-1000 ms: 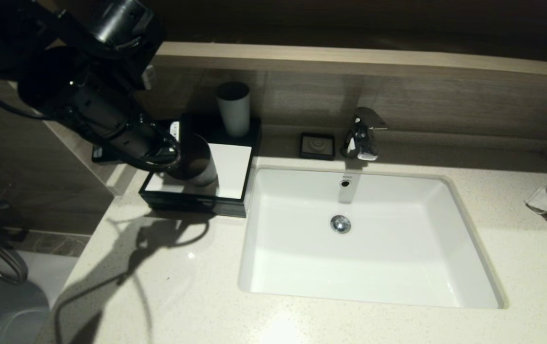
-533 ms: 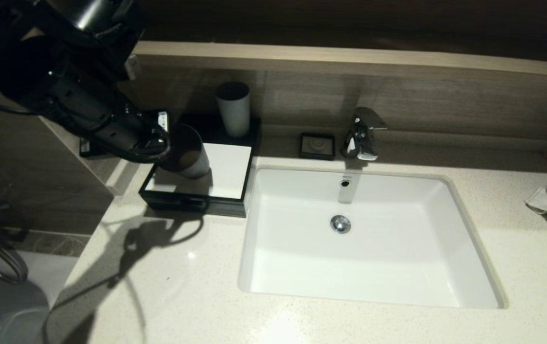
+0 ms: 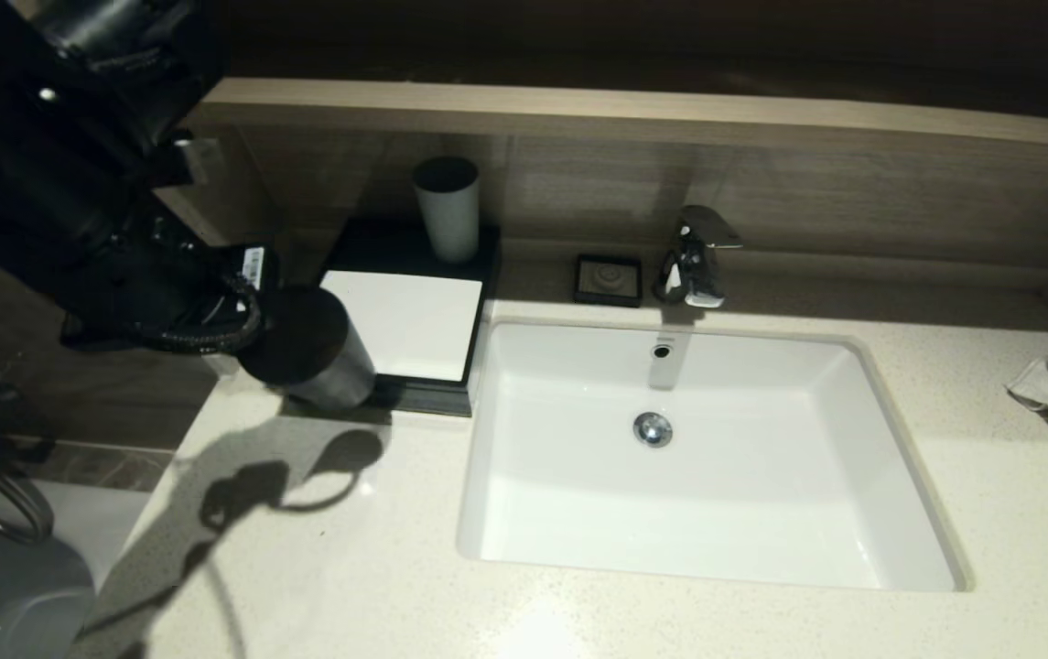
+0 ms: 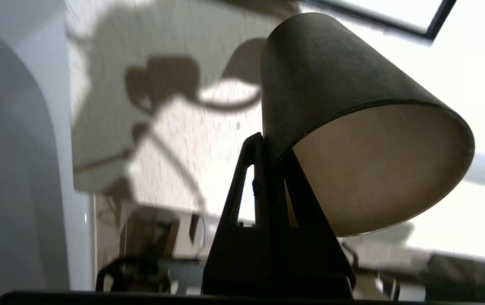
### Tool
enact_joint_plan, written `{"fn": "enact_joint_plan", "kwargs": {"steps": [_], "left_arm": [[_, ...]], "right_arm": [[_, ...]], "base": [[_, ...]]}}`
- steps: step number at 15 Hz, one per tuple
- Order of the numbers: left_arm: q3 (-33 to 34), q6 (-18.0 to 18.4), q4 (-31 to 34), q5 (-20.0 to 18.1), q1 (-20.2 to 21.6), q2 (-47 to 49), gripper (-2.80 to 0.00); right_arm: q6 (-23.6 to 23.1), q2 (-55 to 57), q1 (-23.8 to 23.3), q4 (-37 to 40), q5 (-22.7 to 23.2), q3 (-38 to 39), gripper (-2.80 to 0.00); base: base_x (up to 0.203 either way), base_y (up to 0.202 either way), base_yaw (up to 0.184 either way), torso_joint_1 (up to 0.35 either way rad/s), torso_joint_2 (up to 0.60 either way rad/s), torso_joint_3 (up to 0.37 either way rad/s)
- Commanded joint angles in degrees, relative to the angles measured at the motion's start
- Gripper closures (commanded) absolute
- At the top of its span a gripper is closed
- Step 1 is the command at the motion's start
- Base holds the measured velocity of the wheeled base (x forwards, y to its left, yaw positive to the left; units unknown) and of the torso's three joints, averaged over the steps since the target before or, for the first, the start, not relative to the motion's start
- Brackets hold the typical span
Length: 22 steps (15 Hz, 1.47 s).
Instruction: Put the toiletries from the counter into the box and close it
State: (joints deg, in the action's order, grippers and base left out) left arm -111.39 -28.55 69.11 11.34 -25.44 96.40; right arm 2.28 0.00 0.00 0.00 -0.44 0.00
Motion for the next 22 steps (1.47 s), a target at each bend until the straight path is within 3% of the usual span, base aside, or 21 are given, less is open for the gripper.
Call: {"fn": "enact_joint_plan", "kwargs": {"steps": [1, 5, 22], "left_arm": [[0.34, -0.29, 3.95, -3.23, 0.02, 1.55, 0.00], [2.36, -1.85, 5.16, -7.62, 0.01, 5.03, 0.00], [3.54, -4.74, -0.47, -6.95, 2.06, 9.95, 0.00]], "right_arm": [[0.01, 0.00, 0.00, 0.00, 0.00, 0.00, 0.00], [0.01, 0.08, 0.00, 0.00, 0.00, 0.00, 0.00], [0.01, 0.09, 0.00, 0.00, 0.00, 0.00, 0.00]], "base": [[0.000, 0.000, 0.000, 0.000, 0.00, 0.000], [0.000, 0.000, 0.000, 0.000, 0.00, 0.000], [0.000, 0.000, 0.000, 0.000, 0.00, 0.000]]}}
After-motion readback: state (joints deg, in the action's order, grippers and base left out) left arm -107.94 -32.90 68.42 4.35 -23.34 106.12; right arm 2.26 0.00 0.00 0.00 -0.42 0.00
